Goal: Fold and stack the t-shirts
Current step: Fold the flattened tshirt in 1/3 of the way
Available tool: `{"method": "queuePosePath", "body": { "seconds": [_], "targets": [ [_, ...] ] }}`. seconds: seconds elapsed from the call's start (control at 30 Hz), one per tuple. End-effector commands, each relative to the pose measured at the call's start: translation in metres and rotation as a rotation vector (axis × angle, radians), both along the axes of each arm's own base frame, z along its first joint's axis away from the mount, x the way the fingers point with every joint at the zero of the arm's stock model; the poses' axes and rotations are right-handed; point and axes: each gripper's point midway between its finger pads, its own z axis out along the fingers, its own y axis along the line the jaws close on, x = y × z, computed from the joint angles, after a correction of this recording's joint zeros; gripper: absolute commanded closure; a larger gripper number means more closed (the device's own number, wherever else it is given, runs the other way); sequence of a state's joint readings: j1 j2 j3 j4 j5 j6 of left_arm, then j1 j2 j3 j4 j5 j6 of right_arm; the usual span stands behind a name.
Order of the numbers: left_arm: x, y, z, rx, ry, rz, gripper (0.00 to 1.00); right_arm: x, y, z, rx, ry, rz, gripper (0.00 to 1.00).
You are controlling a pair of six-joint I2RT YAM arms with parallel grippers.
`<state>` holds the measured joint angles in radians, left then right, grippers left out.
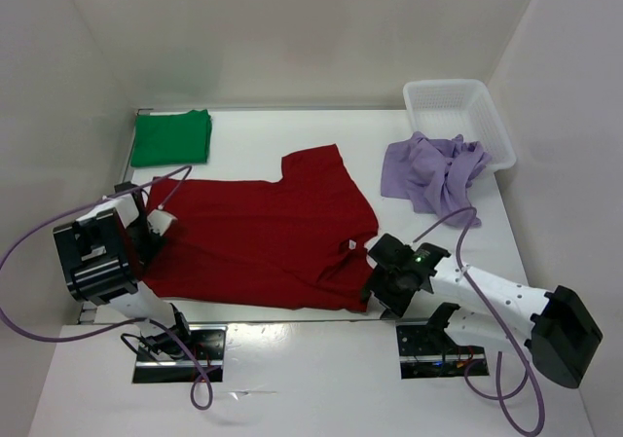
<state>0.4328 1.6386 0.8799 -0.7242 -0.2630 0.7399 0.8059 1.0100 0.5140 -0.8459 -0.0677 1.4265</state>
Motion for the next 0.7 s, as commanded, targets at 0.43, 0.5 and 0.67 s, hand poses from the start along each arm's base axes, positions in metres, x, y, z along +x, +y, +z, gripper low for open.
{"method": "queuePosePath", "body": {
  "seconds": [0.43, 0.5, 0.67],
  "targets": [
    [0.049, 0.004, 0.077, 0.001, -0.223, -0.039, 0.21, 0.093, -0.008, 0.069, -0.174, -0.250, 0.012, 0.46],
    [0.067, -0.017, 0.100, -0.073, -0.283, -0.114, 0.21, 0.115, -0.007, 0.063, -0.184, -0.288, 0.063, 0.68],
    [0.122, -0.138, 0.143, -0.268, -0.441, -0.533, 0.21, 0.151, -0.034, 0.045, -0.208, -0.288, 0.156, 0.63]
  ]
}}
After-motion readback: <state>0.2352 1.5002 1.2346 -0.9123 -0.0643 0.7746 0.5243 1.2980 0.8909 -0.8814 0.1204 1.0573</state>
